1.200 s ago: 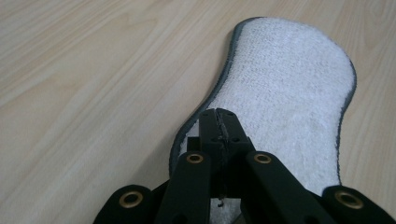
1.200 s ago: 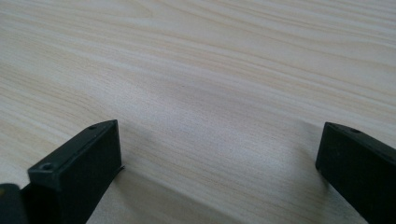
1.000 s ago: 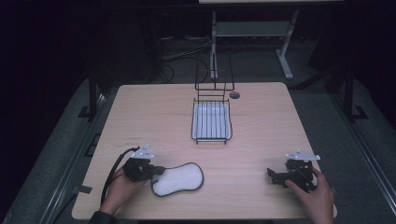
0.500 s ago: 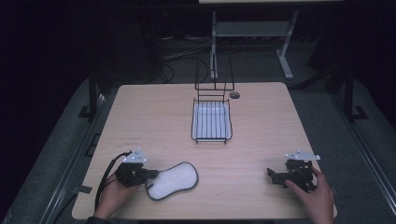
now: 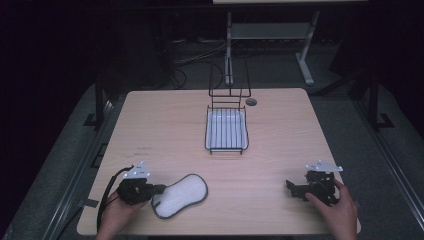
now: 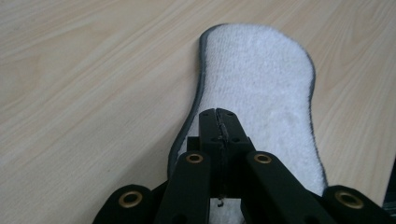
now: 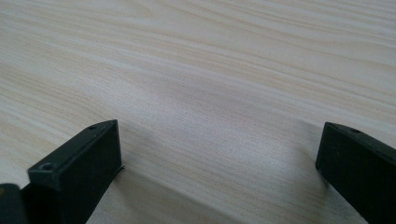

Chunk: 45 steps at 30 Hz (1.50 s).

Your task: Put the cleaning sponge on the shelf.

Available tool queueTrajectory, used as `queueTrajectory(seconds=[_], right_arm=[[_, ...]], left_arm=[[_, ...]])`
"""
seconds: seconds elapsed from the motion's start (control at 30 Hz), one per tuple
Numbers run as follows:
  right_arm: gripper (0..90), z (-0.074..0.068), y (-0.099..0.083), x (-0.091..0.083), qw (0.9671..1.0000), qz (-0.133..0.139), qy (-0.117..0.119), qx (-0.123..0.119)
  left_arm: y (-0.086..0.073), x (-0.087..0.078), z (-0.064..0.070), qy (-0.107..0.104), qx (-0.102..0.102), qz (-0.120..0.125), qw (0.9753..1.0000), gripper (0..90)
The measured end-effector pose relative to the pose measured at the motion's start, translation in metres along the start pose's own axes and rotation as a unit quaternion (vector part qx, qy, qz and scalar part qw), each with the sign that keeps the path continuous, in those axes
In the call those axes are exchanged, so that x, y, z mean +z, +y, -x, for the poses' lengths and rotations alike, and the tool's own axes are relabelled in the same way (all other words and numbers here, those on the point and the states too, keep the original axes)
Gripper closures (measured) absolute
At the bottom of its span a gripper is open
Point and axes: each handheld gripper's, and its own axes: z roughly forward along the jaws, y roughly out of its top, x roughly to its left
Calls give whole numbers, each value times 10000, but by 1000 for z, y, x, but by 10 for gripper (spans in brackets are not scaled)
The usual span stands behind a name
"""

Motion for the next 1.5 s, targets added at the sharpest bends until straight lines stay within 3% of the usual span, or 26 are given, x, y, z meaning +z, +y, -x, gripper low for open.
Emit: queueTrajectory(seconds=[0.13,0.33,0.37,0.5,0.53,0.77,0.87,1.1,1.5], right_arm=[[0,0,0,0,10000,0,-1,0],[0,0,0,0,10000,0,0,0],[0,0,0,0,10000,0,0,0],[0,0,0,0,10000,0,-2,3],[0,0,0,0,10000,1,-2,2],[0,0,0,0,10000,1,-2,2],[0,0,0,0,10000,1,-1,2],[0,0,0,0,10000,1,-1,3],[0,0,0,0,10000,1,-2,0]], left_arm=[[3,0,0,-34,-37,86,9999,843],[7,3,0,1,-141,171,9998,611],[9,5,2,11,-118,160,9998,530],[12,9,3,36,-97,175,9998,416],[13,10,3,49,-55,166,9998,335],[20,21,10,45,136,142,9998,134],[21,25,12,47,180,131,9997,131],[20,41,17,21,459,-185,9988,129],[18,45,17,44,473,-232,9986,129]])
